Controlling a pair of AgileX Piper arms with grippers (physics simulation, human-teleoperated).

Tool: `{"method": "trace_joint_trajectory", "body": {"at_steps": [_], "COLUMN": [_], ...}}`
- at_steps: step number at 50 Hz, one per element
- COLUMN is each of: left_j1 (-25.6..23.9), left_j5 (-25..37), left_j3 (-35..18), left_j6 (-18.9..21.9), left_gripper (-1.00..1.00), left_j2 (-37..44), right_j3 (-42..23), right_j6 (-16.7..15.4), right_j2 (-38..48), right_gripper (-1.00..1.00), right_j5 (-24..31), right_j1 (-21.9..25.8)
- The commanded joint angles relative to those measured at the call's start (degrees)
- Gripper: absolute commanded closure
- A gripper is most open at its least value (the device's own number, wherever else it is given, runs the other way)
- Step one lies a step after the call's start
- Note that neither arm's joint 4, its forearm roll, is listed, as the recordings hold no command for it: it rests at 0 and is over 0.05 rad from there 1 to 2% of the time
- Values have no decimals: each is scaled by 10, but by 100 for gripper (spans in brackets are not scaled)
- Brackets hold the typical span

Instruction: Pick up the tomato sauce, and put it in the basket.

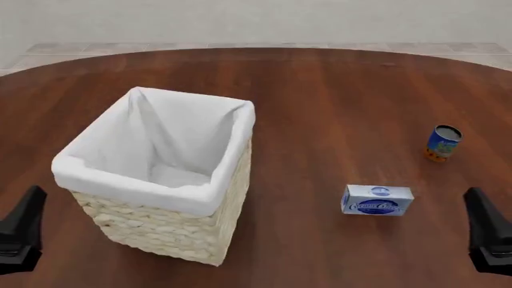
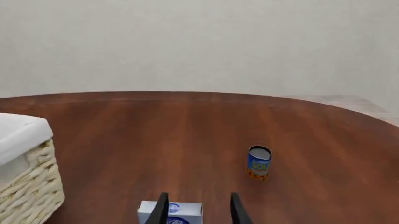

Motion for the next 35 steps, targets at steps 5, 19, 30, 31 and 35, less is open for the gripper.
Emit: {"method": "trace_joint_trajectory", "body": {"at_steps": [5, 19, 30, 31, 35], "left_j1": [-4, 6, 62, 73, 78], "left_j5": [-10, -75, -110, -108, -91], "left_j3": [2, -1, -113, -126, -166], "left_j6": [-12, -29, -75, -62, -78], "left_gripper": [-100, -100, -100, -100, -100], "left_j2": [14, 91, 277, 292, 311], "right_j3": [0, 0, -6, -7, -10], "right_j6": [6, 2, -1, 0, -1], "right_j2": [2, 2, -1, -1, -2], "right_gripper": [-100, -100, -100, -100, -100], "right_j5": [1, -1, 7, 8, 11], "right_j1": [0, 1, 1, 1, 1]}}
